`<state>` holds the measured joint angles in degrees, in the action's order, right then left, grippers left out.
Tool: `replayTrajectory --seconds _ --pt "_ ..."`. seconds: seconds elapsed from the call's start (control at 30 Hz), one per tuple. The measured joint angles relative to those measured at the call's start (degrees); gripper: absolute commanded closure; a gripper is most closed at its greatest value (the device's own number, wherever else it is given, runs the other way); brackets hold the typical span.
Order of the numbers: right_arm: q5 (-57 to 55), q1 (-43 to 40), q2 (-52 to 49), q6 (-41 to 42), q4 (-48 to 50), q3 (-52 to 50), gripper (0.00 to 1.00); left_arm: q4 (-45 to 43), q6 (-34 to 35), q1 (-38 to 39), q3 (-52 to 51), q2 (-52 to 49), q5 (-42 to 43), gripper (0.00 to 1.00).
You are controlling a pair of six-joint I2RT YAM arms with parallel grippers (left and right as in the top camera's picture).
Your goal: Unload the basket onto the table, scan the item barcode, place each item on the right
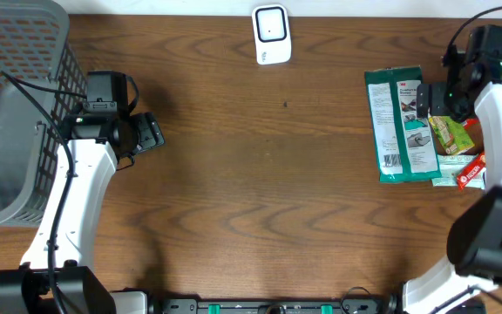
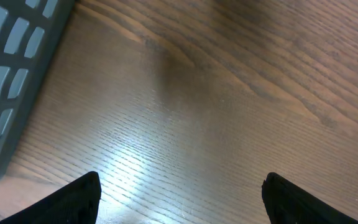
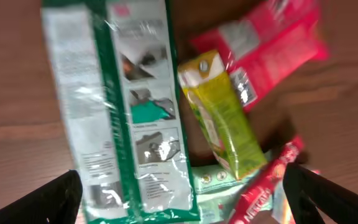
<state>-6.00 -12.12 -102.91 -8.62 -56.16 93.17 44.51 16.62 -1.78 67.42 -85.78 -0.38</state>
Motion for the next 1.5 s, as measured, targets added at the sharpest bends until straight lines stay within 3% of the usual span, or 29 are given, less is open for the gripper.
replayTrajectory --seconds 0.27,0.47,0.7,0.93,1.33,1.5 --pt "0.2 1.7 24.2 0.0 0.2 0.2 0.01 0.0 0.0 0.0 0.0 0.0 0.0 0.16" --pt "0.1 2.6 35.5 0.0 0.2 0.2 0.01 0.0 0.0 0.0 0.0 0.0 0.0 0.16" --pt "0.0 11.0 47.7 0.0 -0.6 0.2 0.01 0.0 0.0 0.0 0.0 0.0 0.0 0.16" --pt "-0.2 14.2 59.6 0.0 -1.3 -0.9 0.01 0.1 0.0 0.0 0.0 0.0 0.0 0.16" --pt "-0.2 14.2 83.9 2.2 2.2 -30.2 0.01 0.0 0.0 0.0 0.0 0.0 0.0 0.15" --pt "1.3 14.2 94.7 4.0 11.8 -45.1 0.01 0.0 0.0 0.0 0.0 0.0 0.0 0.15"
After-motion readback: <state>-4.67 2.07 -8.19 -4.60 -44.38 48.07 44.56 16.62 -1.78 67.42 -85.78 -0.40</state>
